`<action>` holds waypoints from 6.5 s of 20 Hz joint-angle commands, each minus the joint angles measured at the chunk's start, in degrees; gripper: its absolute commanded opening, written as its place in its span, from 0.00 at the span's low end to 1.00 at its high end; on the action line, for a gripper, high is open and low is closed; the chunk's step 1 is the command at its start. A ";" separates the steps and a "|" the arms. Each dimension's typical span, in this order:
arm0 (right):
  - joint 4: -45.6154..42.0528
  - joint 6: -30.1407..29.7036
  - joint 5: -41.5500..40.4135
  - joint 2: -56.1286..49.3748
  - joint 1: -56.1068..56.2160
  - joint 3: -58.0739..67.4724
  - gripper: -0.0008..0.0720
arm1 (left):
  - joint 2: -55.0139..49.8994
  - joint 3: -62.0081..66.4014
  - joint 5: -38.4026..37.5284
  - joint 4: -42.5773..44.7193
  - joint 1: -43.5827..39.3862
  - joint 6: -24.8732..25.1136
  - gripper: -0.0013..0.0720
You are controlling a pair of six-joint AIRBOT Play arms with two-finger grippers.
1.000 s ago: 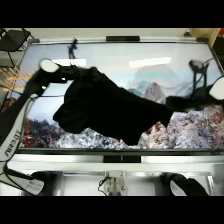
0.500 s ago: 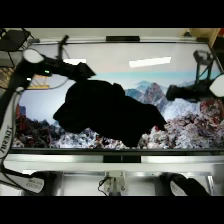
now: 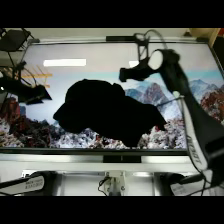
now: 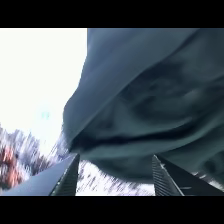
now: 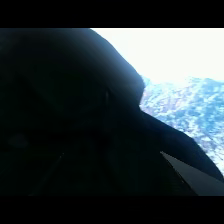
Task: Fold the shirts.
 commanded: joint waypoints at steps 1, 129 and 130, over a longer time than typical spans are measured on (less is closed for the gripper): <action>4.92 0.31 -1.92 -11.63 1.18 6.67 0.93 | 3.32 -16.87 8.81 0.00 1.40 -1.44 0.78; -17.75 13.33 14.78 21.46 14.32 -14.10 0.09 | -3.91 10.82 -1.84 1.31 -13.51 15.69 0.90; -17.75 13.29 14.75 21.46 14.32 -14.10 0.09 | -4.31 10.43 -1.66 2.64 -13.11 15.98 0.90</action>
